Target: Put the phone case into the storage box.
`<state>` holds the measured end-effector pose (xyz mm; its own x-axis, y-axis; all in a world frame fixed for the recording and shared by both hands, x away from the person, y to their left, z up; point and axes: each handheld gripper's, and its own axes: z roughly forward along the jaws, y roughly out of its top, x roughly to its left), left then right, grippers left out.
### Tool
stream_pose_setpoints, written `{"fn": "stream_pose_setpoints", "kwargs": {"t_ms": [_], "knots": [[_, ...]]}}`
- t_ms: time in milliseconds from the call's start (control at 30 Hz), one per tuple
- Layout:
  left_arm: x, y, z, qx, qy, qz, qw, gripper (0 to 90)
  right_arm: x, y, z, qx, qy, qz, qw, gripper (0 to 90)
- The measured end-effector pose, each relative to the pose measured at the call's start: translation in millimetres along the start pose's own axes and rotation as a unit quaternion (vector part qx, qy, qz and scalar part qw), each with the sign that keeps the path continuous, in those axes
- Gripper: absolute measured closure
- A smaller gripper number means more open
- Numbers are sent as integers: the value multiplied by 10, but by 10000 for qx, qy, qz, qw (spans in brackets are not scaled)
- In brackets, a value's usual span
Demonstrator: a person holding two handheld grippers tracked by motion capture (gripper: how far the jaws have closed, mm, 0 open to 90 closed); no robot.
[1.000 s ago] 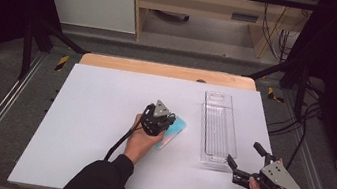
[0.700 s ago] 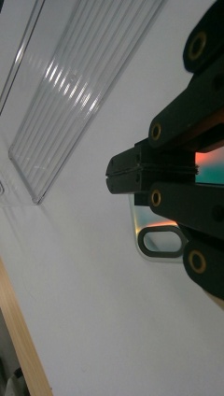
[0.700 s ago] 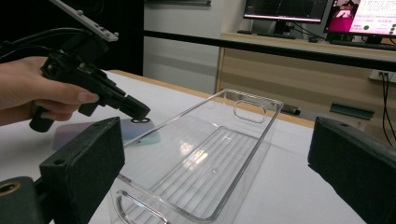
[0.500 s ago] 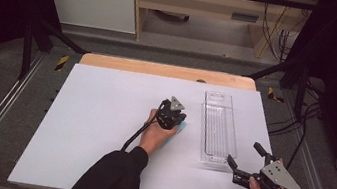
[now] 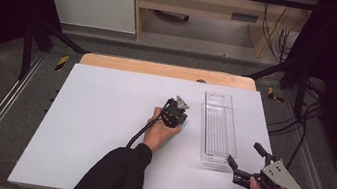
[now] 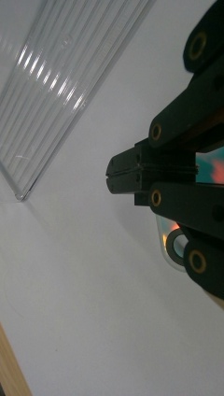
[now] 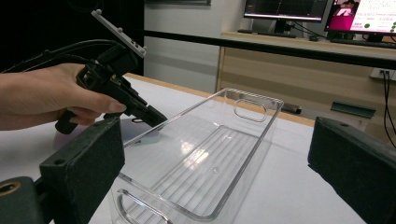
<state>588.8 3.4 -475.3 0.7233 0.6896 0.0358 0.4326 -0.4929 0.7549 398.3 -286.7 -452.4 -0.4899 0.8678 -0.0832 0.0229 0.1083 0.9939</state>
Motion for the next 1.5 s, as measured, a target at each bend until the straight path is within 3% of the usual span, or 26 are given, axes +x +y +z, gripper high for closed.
{"fn": "stream_pose_setpoints", "kwargs": {"t_ms": [200,433,733,967,1067,1500], "knots": [[37,11,19,66,-64,-98,9999,900,2,-4,4,41,-6,-13,10000,42],[53,56,53,239,-110,-26,9997,900,-2,-7,3,56,-12,-4,10000,42],[32,30,-17,390,-170,89,9991,900,6,-11,10,75,13,-21,10000,44],[37,-97,-153,368,-290,64,9989,900,21,-17,18,107,41,-16,9999,44],[28,-149,-227,411,-254,138,9987,900,33,-14,22,111,58,-33,9999,44],[42,-362,-463,399,-279,71,9988,900,44,-10,26,94,67,-59,9999,44]]}}
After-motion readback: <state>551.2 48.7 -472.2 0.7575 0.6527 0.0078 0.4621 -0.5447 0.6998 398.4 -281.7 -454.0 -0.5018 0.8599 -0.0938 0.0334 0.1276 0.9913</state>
